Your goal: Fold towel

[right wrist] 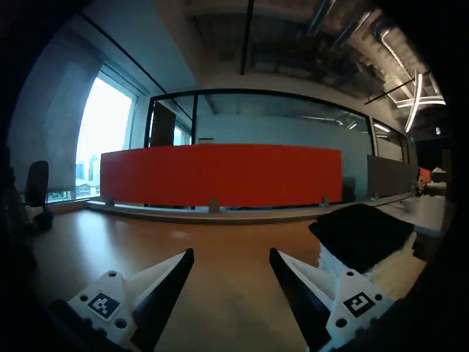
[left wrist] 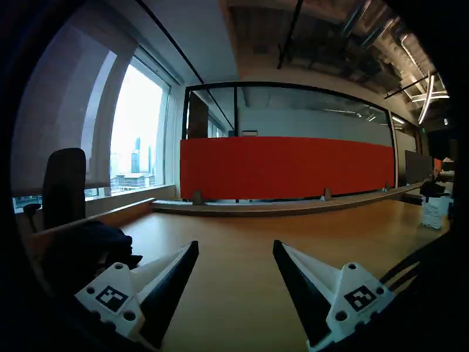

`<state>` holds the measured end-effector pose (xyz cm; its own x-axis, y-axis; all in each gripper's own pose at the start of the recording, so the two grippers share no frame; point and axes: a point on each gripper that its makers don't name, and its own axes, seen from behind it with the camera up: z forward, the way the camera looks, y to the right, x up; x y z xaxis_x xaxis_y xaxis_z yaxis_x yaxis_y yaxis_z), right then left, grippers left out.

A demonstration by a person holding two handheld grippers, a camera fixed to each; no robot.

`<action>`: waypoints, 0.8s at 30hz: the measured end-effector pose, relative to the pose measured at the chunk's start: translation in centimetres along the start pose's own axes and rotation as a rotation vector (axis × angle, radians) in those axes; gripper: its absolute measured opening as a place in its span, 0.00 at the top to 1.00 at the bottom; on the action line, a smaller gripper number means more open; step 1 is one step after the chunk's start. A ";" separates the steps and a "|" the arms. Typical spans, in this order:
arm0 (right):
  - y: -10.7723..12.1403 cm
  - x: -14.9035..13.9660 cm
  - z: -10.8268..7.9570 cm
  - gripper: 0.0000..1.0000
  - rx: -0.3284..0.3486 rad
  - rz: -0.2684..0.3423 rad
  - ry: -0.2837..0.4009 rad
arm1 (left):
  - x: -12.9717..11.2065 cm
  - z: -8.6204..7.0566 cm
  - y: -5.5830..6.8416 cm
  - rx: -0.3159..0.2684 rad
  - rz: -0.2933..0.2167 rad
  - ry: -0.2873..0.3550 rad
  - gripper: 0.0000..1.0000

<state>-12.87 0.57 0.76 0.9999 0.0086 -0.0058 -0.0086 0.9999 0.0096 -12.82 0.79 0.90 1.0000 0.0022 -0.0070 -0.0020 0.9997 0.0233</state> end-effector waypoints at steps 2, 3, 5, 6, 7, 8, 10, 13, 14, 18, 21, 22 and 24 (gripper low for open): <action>0.0 0.0 0.0 0.00 0.000 0.000 0.000 | 0.1 0.0 0.0 0.000 0.000 0.000 0.06; 0.0 0.0 0.0 0.00 0.000 0.000 0.000 | 0.1 0.0 0.0 0.000 0.000 0.000 0.06; 0.0 0.1 0.0 0.00 0.000 0.000 0.000 | 0.1 0.0 -0.1 0.000 0.000 0.000 0.06; 0.0 0.1 0.0 0.00 0.000 0.000 0.000 | 0.1 -0.1 -0.1 0.000 0.000 0.000 0.06; 0.0 0.1 0.0 0.00 0.000 0.000 0.000 | 0.1 -0.1 -0.1 0.000 0.000 -0.001 0.06; 0.0 0.1 0.0 0.00 0.000 0.000 0.000 | 0.1 -0.1 -0.1 0.000 0.000 -0.001 0.06; 0.0 0.1 0.0 0.00 0.000 0.000 0.000 | 0.1 -0.1 -0.1 0.000 0.000 -0.001 0.06; 0.0 0.1 0.0 0.00 0.000 0.000 0.000 | 0.2 -0.1 -0.1 0.000 0.000 -0.001 0.06; 0.0 0.1 0.0 0.00 0.000 0.000 0.000 | 0.2 -0.1 -0.1 0.000 0.000 -0.001 0.06; -0.1 0.0 0.0 0.00 0.000 0.000 0.000 | 0.2 -0.1 -0.1 0.000 -0.001 -0.001 0.06; -0.1 0.0 -0.1 0.00 0.000 0.000 0.000 | 0.3 -0.1 -0.1 0.000 -0.001 -0.002 0.06; -0.1 0.0 -0.1 0.00 0.000 0.000 0.000 | 0.3 -0.1 -0.1 0.000 -0.001 -0.002 0.06; -0.1 0.0 -0.1 0.00 0.000 0.000 0.000 | 0.3 -0.1 -0.1 0.000 -0.001 -0.002 0.06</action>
<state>-12.82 0.47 0.68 0.9999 0.0088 -0.0058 -0.0087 0.9999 0.0097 -12.50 0.65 0.76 1.0000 0.0008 -0.0047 -0.0007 0.9997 0.0232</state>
